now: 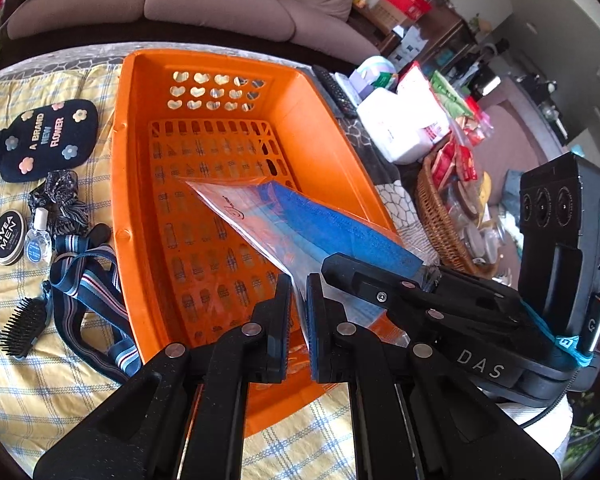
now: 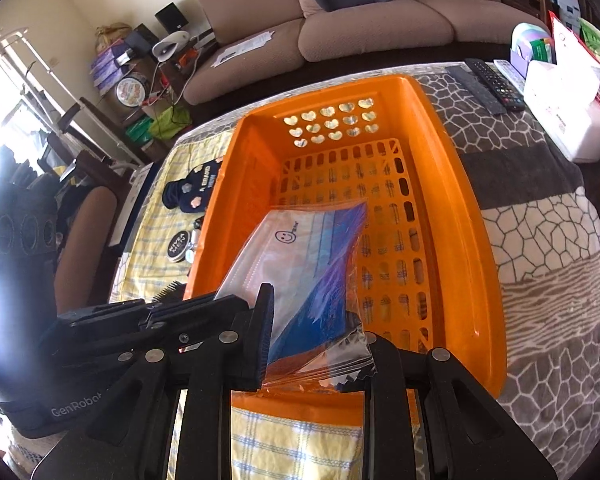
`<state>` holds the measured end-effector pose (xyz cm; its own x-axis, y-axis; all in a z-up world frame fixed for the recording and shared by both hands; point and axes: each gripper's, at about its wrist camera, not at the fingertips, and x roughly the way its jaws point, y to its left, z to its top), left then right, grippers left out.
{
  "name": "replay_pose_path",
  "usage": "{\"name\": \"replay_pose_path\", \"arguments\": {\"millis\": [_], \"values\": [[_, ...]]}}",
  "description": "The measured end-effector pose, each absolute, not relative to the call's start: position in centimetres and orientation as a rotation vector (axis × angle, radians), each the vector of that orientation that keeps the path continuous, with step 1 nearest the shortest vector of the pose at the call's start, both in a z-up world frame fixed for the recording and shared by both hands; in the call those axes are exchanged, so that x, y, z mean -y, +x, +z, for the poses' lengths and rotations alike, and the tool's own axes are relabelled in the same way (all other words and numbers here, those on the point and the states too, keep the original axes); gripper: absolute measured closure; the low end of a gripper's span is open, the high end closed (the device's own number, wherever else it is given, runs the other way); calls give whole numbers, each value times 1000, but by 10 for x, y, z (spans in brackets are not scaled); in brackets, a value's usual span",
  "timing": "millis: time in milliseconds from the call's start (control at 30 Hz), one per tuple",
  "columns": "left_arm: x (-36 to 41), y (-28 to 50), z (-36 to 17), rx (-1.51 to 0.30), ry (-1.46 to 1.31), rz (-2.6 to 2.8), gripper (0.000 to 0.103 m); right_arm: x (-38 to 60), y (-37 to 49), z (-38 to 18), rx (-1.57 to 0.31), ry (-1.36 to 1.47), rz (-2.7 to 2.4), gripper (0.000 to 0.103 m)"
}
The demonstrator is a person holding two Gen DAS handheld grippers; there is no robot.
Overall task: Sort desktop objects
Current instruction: 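Carry the mask packet into the orange basket and open the left gripper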
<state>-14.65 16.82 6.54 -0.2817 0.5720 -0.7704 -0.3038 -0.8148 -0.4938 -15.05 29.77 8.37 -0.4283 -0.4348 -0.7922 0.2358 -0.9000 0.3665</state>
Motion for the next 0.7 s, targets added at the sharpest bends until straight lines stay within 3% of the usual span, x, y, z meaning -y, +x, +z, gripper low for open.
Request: {"name": "replay_pose_path", "arguments": {"millis": [533, 700], "values": [[-181, -162, 29, 256, -1520, 2134, 96, -326, -174, 39, 357, 1491, -2367, 79], [-190, -163, 27, 167, -1541, 2155, 90, -331, -176, 34, 370, 1500, -2366, 75]]}}
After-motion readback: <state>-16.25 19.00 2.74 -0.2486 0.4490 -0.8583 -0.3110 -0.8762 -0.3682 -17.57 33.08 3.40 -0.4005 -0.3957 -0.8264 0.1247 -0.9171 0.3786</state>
